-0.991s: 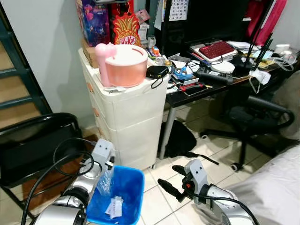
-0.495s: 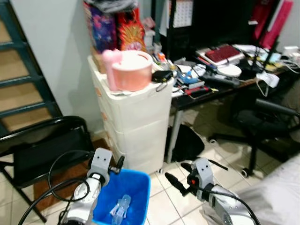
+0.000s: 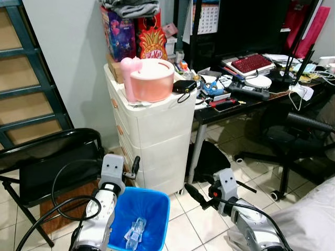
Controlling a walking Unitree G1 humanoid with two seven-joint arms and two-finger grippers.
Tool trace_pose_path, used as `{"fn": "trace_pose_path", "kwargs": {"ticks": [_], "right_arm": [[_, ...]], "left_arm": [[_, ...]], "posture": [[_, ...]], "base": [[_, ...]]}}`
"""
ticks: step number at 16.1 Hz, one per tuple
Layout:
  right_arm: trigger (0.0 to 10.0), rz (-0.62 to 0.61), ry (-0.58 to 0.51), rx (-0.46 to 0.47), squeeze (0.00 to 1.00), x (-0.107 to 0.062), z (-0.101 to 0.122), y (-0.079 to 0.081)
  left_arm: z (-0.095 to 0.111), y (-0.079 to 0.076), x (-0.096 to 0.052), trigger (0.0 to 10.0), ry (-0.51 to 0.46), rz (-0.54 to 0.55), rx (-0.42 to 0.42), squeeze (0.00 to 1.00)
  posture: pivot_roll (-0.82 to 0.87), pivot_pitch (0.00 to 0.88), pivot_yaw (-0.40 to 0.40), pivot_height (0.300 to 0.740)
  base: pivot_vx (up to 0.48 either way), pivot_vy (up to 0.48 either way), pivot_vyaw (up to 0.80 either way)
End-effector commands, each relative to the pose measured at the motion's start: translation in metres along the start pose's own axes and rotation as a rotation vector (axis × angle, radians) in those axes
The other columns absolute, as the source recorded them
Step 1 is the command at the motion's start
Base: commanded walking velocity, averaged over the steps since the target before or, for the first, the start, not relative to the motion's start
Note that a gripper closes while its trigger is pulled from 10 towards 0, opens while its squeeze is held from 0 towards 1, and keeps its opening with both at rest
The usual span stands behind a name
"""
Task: Clean up the room
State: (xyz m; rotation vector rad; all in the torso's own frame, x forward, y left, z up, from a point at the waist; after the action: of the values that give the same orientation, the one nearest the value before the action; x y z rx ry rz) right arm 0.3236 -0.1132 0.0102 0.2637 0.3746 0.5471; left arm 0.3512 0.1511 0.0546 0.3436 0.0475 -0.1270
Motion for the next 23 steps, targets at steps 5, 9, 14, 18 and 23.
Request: {"fn": "trace_pose_path", "kwargs": {"ticks": [5,9,14,18,23], "right_arm": [[10.0,-0.026,-0.039,0.022,0.00,0.002,0.007,-0.004],[10.0,-0.034,-0.047,0.028,0.00,0.001,0.008,-0.006],[10.0,-0.035,-0.047,0.027,0.00,0.001,0.008,-0.007],[10.0,-0.031,-0.044,0.028,0.00,0.001,0.006,-0.006],[10.0,-0.029,-0.048,0.022,0.00,0.000,0.005,-0.005]], "left_arm": [[0.009,-0.004,0.008,10.0,0.007,0.011,-0.003,0.00],[0.009,-0.005,0.010,10.0,0.024,0.016,0.006,0.00],[0.008,-0.005,0.013,10.0,0.033,0.018,0.013,0.00],[0.008,-0.006,0.013,10.0,0.034,0.014,0.014,0.00],[0.008,-0.008,0.014,10.0,0.034,0.003,0.013,0.00]], "posture": [[-0.04,0.000,0.020,0.740],[-0.04,0.000,0.020,0.740],[-0.06,0.000,0.025,0.740],[-0.06,0.000,0.026,0.740],[-0.06,0.000,0.030,0.740]], "base": [[0.000,0.000,0.00],[-0.187,0.000,0.00],[-0.371,0.000,0.00],[-0.336,0.000,0.00],[-0.295,0.000,0.00]]}}
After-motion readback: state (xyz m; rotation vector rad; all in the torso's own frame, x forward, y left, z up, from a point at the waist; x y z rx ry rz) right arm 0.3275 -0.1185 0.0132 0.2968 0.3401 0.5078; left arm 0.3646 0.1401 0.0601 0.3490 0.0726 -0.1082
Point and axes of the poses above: a point about 5 cm out from each wrist's last joint towards the gripper, its own x axis pointing out of the wrist towards the gripper, its own z axis along the axis of the wrist's last joint, y = z × x, the point moved 6 cm from there along x, pointing out of the wrist towards the gripper, and after that the axes turned 12 degrees about x, right-handed, at the moved point
